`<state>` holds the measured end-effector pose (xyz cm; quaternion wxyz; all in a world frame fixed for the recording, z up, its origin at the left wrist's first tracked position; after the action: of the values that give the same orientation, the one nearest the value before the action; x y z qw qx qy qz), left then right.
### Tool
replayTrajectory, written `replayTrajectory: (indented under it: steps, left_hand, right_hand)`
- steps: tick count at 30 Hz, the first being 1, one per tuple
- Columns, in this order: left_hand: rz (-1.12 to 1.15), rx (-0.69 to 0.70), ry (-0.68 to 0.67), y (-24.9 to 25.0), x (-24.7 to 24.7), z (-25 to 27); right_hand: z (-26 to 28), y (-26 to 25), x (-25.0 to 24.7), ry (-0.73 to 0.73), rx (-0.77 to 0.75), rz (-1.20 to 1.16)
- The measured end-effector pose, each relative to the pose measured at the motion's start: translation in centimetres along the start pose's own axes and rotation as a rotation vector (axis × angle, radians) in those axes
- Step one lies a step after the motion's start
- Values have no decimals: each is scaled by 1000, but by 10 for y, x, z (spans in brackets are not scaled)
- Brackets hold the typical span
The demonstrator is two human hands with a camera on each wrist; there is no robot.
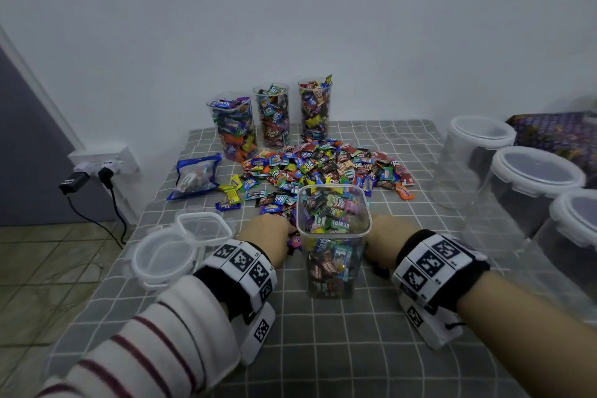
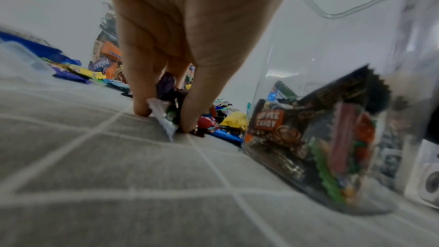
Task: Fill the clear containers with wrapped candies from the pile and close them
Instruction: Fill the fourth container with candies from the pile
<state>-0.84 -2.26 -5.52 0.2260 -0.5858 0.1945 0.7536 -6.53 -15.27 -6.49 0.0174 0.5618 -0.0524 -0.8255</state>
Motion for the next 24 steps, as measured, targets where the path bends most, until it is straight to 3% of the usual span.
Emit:
replayTrajectory:
  steps: [14,20,24]
  left_hand:
    - [140,-62,128,-13,-7,4]
    - [285,-62,185,-27,-12,7]
    - [327,-21,230,-24,-18,11]
  right_hand:
    - [-5,1,0,7,13,10]
    - [0,36,-7,84,104,-179]
    - [9,41,0,-2,110,-222]
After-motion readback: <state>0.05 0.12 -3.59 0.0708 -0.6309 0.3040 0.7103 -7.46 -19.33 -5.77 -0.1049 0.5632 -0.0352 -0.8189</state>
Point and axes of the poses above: each hand's wrist, its own z-axis away from the middle knuckle, its own x-axis out of the palm, y = z × x, the point moved 10 cm from there along -z, towards the middle knuckle, and after that the axes turned 6 degrees about z, right-handed, at the moved point
